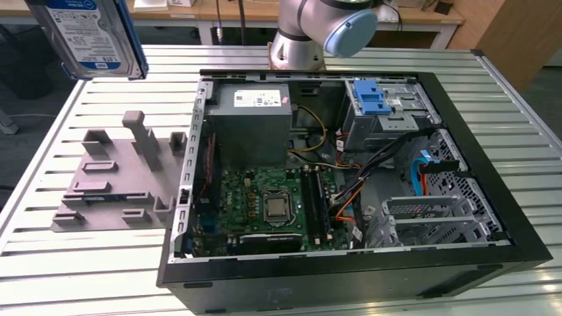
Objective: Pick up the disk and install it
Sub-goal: 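Pick up the disk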
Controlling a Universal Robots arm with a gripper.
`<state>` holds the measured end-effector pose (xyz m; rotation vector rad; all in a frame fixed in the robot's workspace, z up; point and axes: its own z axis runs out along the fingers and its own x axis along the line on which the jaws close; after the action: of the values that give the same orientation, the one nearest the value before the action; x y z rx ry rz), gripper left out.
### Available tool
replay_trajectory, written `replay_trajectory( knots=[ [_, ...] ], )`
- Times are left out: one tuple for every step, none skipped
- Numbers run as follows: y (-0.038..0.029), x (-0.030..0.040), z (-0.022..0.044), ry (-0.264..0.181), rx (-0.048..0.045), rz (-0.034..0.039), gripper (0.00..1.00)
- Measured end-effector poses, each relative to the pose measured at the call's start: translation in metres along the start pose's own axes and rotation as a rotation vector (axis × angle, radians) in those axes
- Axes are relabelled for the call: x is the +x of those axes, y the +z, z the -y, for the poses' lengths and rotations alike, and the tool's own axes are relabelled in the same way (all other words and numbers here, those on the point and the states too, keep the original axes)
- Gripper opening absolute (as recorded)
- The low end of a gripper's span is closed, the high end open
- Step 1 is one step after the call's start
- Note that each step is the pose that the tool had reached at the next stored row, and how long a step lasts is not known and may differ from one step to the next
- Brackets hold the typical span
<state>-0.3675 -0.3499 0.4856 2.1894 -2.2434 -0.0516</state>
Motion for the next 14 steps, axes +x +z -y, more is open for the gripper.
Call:
replay_trajectory(
  knots=[
    [0.0000,0.0001,0.0003,0.000,0.0000,0.0000,0.36],
    [0.0001,0.0003,0.0007,0.000,0.0000,0.0000,0.36],
    [0.0000,0.0004,0.0011,0.000,0.0000,0.0000,0.36],
    [0.0000,0.0005,0.0014,0.000,-0.0001,-0.0001,0.36],
    [0.0000,0.0007,0.0018,0.000,0.0000,0.0000,0.36],
    [0.0001,0.0009,0.0021,0.000,0.0001,0.0000,0.36],
    [0.0001,0.0011,0.0025,0.000,0.0000,0.0000,0.36],
    [0.0001,0.0013,0.0028,0.000,0.0000,0.0000,0.36],
    [0.0001,0.0015,0.0031,0.000,0.0000,0.0000,0.36],
    [0.0001,0.0017,0.0035,0.000,0.0000,0.0000,0.36],
    [0.0002,0.0019,0.0038,0.000,0.0000,0.0000,0.36],
    [0.0002,0.0021,0.0041,0.000,0.0001,0.0000,0.36],
    [0.0002,0.0022,0.0043,0.000,0.0000,0.0000,0.36],
    [0.0002,0.0024,0.0045,0.000,0.0000,0.0000,0.36]
  ],
)
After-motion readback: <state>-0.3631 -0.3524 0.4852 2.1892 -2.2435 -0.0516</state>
